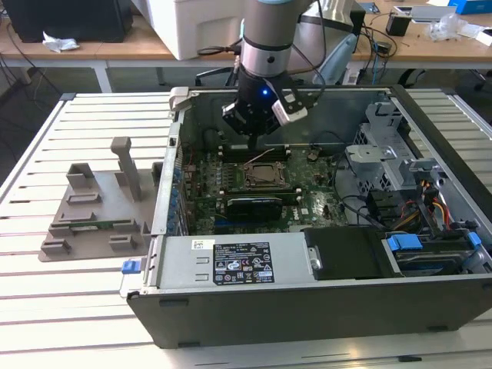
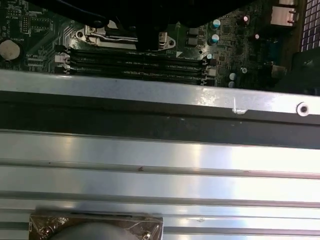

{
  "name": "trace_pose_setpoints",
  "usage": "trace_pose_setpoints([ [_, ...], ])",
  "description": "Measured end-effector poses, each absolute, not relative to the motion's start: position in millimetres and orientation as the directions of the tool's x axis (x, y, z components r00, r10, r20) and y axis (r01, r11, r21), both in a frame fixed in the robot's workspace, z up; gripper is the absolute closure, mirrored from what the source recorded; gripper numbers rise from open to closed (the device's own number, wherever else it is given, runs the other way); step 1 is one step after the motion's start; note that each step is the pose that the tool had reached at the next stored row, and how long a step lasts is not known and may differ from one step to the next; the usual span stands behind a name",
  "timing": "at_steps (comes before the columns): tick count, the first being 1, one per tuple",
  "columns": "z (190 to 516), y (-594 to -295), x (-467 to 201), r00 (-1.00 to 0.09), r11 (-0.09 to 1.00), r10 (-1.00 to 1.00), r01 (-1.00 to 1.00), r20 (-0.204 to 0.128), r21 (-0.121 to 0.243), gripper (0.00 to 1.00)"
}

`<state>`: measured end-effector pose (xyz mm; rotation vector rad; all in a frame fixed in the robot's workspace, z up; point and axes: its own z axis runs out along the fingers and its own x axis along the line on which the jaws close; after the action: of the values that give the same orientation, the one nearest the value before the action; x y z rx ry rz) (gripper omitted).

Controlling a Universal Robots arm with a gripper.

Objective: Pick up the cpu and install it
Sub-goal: 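Install the first cpu locking lever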

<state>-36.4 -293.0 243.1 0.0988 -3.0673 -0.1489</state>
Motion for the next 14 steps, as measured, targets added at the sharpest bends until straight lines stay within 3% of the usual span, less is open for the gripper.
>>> trace_pose_setpoints([
  [14, 223, -287, -26, -0.993, 0.991, -0.093, -0.086, 0.067, 0.099, 0.89],
])
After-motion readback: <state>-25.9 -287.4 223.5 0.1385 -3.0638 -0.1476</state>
